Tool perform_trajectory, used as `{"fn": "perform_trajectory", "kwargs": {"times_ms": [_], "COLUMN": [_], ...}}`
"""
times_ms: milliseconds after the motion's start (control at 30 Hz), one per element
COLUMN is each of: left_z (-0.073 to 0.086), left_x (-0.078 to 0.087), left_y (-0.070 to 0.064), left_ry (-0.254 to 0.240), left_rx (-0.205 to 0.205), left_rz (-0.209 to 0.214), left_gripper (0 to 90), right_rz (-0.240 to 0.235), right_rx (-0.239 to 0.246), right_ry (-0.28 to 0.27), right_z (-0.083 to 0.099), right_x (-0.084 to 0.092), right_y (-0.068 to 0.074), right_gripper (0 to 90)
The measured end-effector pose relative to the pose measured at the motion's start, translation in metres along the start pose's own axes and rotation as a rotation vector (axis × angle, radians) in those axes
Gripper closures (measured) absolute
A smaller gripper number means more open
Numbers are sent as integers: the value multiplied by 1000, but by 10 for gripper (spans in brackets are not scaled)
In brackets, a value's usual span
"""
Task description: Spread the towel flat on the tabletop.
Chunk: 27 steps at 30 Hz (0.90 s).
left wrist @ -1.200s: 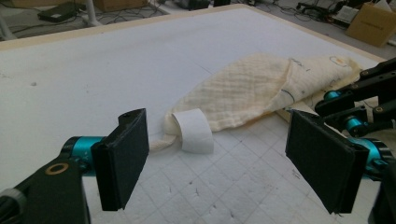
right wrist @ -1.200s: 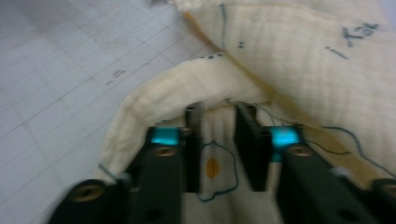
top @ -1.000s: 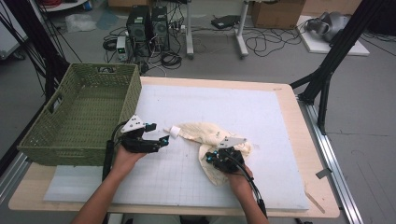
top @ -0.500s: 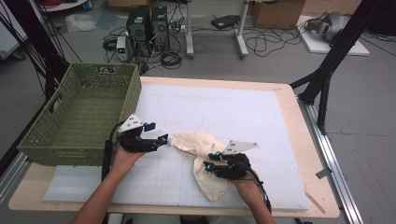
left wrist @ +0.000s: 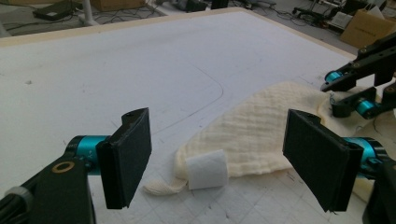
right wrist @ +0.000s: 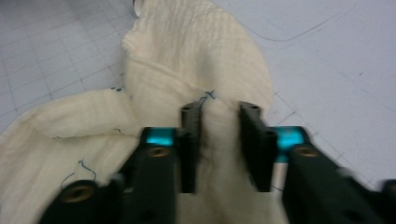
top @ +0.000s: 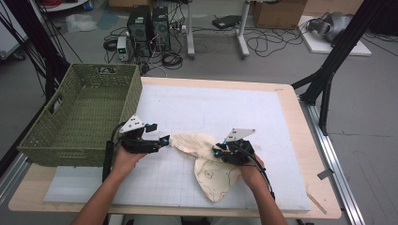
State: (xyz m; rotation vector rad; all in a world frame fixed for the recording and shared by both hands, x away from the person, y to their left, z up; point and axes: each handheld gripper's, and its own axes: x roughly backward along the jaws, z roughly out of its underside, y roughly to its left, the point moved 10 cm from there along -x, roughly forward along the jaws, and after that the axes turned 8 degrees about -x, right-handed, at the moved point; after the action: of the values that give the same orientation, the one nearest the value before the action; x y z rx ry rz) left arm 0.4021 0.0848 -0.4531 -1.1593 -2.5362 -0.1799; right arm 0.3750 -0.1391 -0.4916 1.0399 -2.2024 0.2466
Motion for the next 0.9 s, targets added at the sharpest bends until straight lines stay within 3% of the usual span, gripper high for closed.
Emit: {"fn": "perform_trajectory", "kwargs": {"times_ms": [100,200,300,367,467,533,600,667,767,900], "left_z": [0,1,1,1,3,3,3,4,5,4], "left_x": [0,0,-1,-1,-1,-2,-2,-3,-4,-4], "left_y": [0,-1,-1,-2,-2,-2,-4,-4,-4,-5], "left_ry": [-2,3,7,1,1,4,3,5,11,8], "left_rx": [10,21,22,25,25,25,27,24,20,20], "left_rz": [0,4,4,4,-1,1,5,6,9,9], "left_gripper": [241,241,241,243,248,249,250,249,250,252], "right_rz": [20,82,153,158,125,126,122,90,41,-43], "right_rx": [-26,-75,-78,-82,-86,-41,4,26,84,105], "right_ry": [-35,-98,-71,-65,-103,-106,-105,-110,-61,-8], "right_z": [-7,-15,-13,-11,-16,-18,-20,-24,-23,-17], "right_x": [8,21,27,27,29,30,30,28,18,0], "right_y": [-6,-17,-28,-30,-27,-24,-21,-17,-10,-3], "right_gripper": [779,728,787,788,650,648,582,540,544,470]}}
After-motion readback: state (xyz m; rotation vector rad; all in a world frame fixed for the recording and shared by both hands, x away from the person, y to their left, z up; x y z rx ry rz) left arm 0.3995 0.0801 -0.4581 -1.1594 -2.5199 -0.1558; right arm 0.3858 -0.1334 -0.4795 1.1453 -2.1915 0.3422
